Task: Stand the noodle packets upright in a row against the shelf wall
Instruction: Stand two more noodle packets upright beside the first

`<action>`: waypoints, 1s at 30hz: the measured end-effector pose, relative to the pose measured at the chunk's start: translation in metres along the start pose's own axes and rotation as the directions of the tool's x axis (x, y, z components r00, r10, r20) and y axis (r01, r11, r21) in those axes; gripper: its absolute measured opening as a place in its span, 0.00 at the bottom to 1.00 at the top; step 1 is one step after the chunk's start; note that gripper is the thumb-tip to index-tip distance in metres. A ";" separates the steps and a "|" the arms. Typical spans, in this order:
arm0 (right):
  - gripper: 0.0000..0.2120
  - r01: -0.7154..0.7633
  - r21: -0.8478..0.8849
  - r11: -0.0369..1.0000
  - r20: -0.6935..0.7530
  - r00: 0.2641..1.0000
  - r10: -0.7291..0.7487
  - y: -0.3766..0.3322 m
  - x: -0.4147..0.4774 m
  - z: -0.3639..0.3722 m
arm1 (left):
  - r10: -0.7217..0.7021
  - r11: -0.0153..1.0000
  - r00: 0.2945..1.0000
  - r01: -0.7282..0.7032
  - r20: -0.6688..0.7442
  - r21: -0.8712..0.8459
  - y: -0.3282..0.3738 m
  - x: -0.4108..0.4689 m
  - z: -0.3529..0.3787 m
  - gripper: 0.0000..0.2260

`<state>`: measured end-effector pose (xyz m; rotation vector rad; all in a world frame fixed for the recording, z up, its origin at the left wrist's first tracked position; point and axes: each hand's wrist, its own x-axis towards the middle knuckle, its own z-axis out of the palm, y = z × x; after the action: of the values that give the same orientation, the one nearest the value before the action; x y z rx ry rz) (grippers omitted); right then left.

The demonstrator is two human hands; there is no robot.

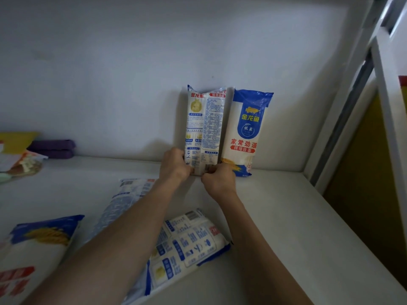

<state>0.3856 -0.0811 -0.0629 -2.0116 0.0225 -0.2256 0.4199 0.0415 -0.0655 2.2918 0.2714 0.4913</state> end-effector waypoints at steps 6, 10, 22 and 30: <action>0.19 0.000 0.010 1.000 0.022 1.000 0.000 -0.011 0.002 -0.006 | -0.050 0.998 0.991 0.056 0.121 -0.042 0.008 -0.005 -0.014 0.15; 0.11 -0.043 0.014 0.999 0.086 0.995 0.041 -0.025 0.002 -0.013 | -0.063 0.993 0.988 0.076 0.141 -0.094 0.015 -0.013 -0.048 0.15; 0.13 0.067 -0.174 0.982 0.512 0.858 0.032 -0.069 -0.026 0.003 | -0.378 0.916 0.916 0.350 0.134 0.195 -0.029 -0.120 -0.164 0.24; 0.20 0.116 -0.302 0.946 0.698 0.703 0.136 -0.074 -0.047 0.015 | -0.437 0.882 0.867 0.360 0.240 0.305 -0.042 -0.120 -0.164 0.28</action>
<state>0.3356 -0.0296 -0.0105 -2.3046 -0.4553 0.6312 0.2401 0.1355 -0.0237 2.4207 0.6734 -0.1204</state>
